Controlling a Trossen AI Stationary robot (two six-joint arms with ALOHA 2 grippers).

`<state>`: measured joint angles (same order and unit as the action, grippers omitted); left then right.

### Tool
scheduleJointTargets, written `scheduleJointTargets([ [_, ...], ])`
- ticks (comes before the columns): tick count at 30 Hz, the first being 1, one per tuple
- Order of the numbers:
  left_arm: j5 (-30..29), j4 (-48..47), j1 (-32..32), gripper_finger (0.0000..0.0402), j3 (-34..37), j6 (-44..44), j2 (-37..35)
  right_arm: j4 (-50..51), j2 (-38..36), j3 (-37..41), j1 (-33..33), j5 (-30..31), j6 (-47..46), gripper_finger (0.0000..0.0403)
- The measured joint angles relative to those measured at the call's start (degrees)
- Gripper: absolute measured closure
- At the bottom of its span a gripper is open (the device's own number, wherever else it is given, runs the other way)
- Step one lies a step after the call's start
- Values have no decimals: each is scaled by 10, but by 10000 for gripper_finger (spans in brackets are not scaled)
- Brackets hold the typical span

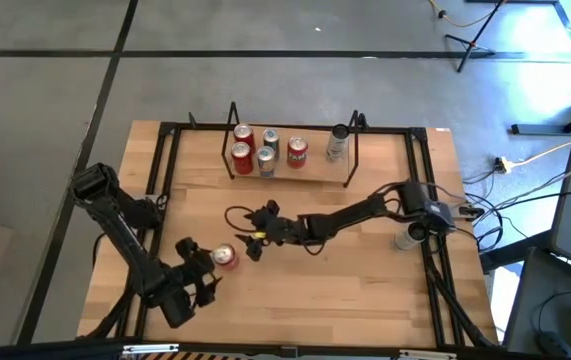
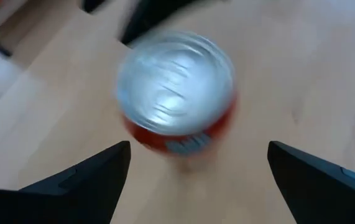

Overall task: Place canned beverage on shelf
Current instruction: Put the red soda can on the shelf aligned with the other red soda can

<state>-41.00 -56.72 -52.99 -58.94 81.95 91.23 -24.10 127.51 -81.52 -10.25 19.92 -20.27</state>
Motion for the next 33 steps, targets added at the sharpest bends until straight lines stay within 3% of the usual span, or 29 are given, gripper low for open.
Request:
scheduleJointTargets([
  [3,-19,8,1,31,21,98,0,6,20,-27,1,0,21,94],
  [10,29,36,1,31,91,216,0,36,30,-44,1,-26,26,94],
  [29,37,-29,0,31,99,217,0,72,29,-44,-48,-63,30,94],
  [33,35,-31,0,31,99,212,0,96,29,-58,-55,-106,54,94],
])
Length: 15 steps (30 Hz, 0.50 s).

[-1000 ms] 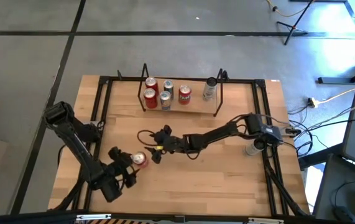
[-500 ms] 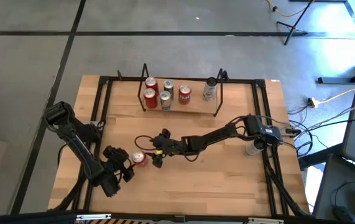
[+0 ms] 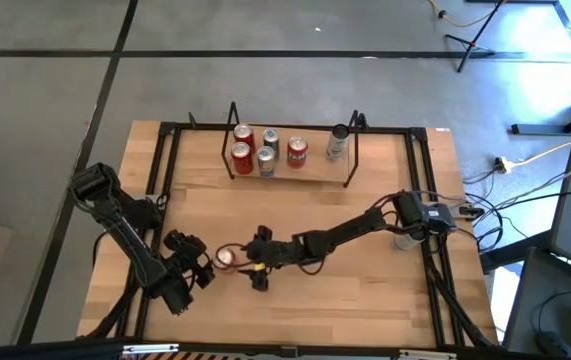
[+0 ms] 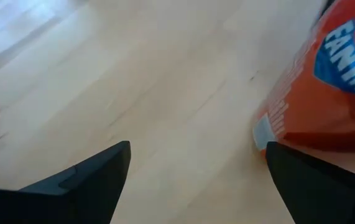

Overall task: Place canned beverage on shelf
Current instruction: Put the red soda can on the shelf aligned with the other red soda can

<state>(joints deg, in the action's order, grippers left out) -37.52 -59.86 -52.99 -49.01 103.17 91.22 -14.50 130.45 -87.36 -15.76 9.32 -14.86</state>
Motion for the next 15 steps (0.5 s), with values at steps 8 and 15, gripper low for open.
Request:
scheduleJointTargets([
  [8,44,-1,-37,30,-3,-14,-18,236,-8,-145,0,-52,22,94],
  [15,39,1,-83,30,-7,27,-36,296,-9,-257,0,8,82,94],
])
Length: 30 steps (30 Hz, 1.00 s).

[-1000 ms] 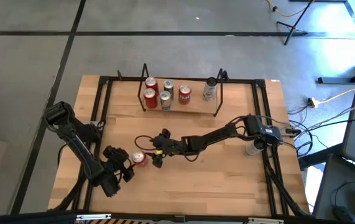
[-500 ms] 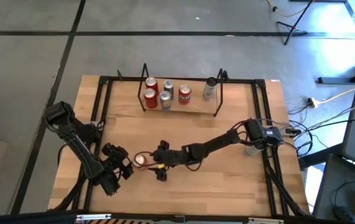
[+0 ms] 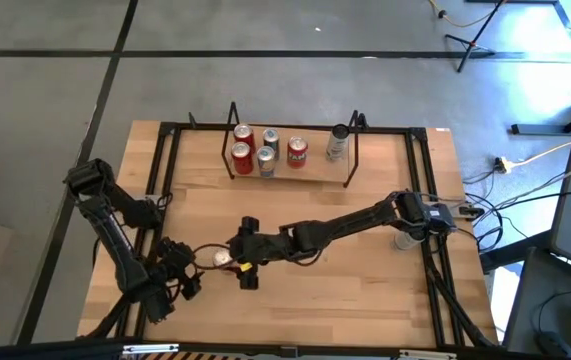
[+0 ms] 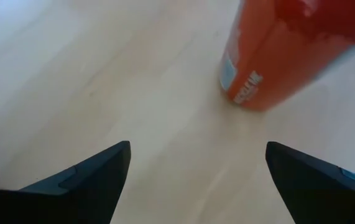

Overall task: Place canned beverage on shelf
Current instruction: Put the red soda can on the shelf aligned with the other red soda can

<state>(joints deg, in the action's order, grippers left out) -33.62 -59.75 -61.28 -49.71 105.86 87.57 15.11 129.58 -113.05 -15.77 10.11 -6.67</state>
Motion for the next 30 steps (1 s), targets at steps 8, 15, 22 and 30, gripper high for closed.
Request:
scheduleJointTargets([
  [8,-17,12,-23,30,0,41,0,-10,2,-22,3,15,13,93],
  [15,-18,19,-23,30,0,48,0,-25,19,-22,9,13,10,23],
  [22,-18,27,-22,30,0,48,0,-38,20,-22,7,-7,7,35],
  [30,-18,37,-22,30,-1,48,1,-77,58,-21,12,-5,9,58],
])
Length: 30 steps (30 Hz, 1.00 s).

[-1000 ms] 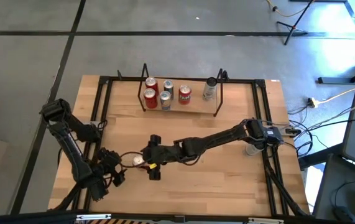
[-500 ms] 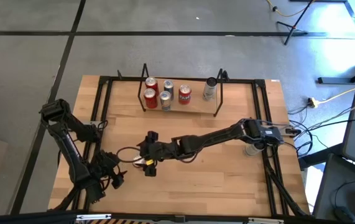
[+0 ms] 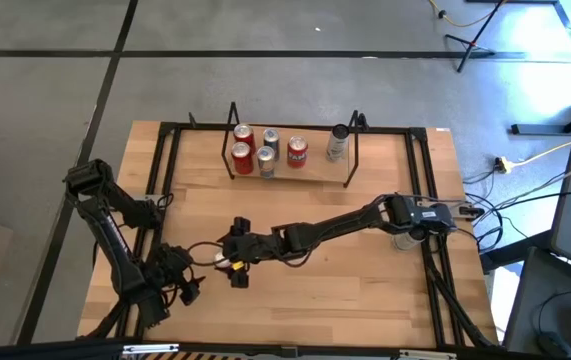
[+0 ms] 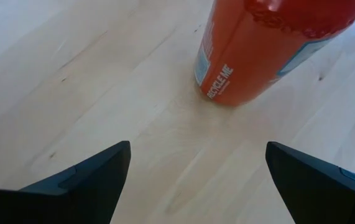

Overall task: Place canned beverage on shelf
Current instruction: Put the red soda can on the shelf aligned with the other red soda can

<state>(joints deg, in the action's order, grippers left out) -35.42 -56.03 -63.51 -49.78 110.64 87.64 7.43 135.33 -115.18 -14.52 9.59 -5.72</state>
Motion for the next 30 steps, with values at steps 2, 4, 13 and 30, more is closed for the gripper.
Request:
scheduleJointTargets([
  [2,0,3,0,30,0,0,0,-8,9,0,0,-1,0,58],
  [4,1,3,0,30,0,0,0,-8,14,0,0,-1,0,58],
  [13,2,2,0,30,0,-2,0,3,37,0,-1,-3,0,59],
  [30,13,6,0,30,-13,-24,0,-10,30,26,0,-11,-15,139],
])
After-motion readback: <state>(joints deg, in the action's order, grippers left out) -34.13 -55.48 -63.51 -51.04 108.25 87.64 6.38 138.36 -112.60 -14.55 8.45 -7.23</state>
